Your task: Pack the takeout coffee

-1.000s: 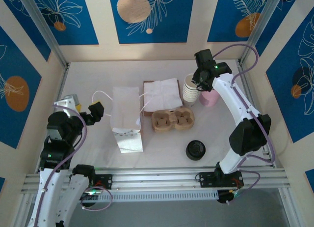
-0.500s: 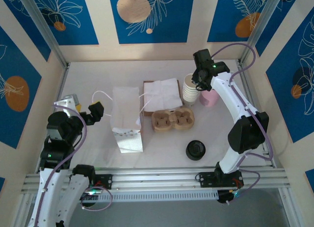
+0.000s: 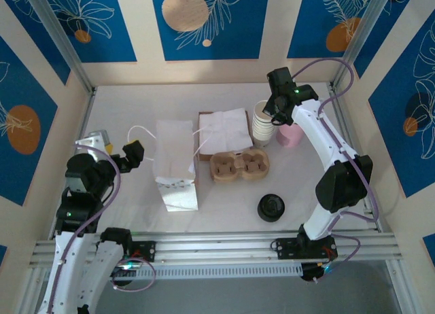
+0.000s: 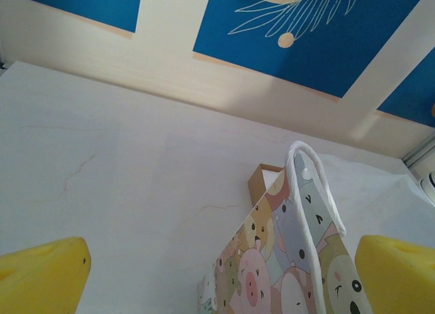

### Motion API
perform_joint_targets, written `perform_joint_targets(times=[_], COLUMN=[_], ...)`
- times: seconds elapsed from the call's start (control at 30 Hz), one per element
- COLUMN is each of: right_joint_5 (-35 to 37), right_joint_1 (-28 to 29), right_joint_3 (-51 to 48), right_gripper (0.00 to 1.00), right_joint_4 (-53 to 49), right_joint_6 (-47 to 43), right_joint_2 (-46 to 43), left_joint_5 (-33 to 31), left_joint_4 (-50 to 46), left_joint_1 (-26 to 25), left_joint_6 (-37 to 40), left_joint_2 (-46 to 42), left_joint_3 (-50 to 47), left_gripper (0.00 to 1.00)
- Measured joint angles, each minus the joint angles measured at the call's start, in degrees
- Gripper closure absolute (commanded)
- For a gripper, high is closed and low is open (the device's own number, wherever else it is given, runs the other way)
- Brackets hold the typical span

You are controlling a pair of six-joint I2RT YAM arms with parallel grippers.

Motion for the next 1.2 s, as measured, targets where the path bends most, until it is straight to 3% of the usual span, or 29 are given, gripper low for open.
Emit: perform_joint_targets(times=[0.4,0.73,1.03,1.2], right_joint_5=[-1.29,-4.52,-5.38,-5.18], right_joint_1=[0.04,2.51,15.87,24.44], right_joint_3=[0.0,-0.07,-0.85,-6.34], right_gripper=[1.0,1.0,1.0,1.0], right_joint_4=[0.9,1.99,-3.19,-8.96], right_joint_6=[-2.43,-6.1,-12.26,-12.85], right_joint_2=[-7.72,-17.42,-28.87,-33.51], left_joint_5=[0.11,4.44,11.43,14.23], left_joint_4=[-0.61,-5.66,-12.55,-16.04], left_joint_1=[0.15,0.24,0.24,0.24], left_joint_6=[0.02,1.7,1.49,1.42], left_joint_2=[4.28,10.93,11.78,12.37], left_joint_3=[0.63,7.89,18.78,22.49], left_gripper=[0.0,0.01,0.03,0.03])
